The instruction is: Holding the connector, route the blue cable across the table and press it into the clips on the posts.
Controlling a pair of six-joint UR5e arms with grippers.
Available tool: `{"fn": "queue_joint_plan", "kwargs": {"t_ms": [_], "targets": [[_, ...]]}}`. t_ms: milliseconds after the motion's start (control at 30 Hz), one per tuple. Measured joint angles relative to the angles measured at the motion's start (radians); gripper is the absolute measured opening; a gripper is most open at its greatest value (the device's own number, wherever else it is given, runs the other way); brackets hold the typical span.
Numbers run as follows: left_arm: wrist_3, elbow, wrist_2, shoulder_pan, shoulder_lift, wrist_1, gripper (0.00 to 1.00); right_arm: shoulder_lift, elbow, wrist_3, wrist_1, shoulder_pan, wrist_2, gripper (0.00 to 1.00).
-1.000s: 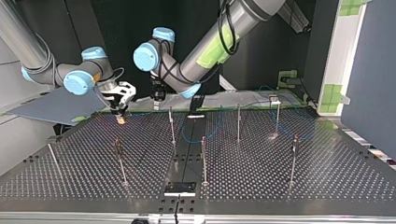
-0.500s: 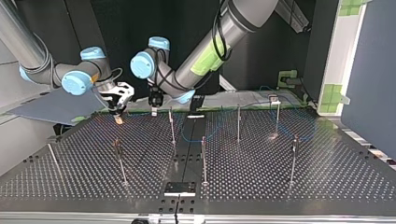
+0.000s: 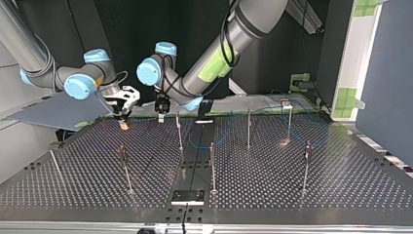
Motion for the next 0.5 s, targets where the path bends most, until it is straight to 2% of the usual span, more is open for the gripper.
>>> {"fn": "queue_joint_plan", "kwargs": {"t_ms": [167,500], "targets": [[-0.014,0.041,-0.009,0.000,-0.035,0.010,1.00,0.000,0.000,0.000,0.000,0.003,0.000,0.00],[-0.018,0.079,-0.025,-0.008,-0.043,0.002,1.00,0.000,0.000,0.000,0.000,0.000,0.001,0.00]]}}
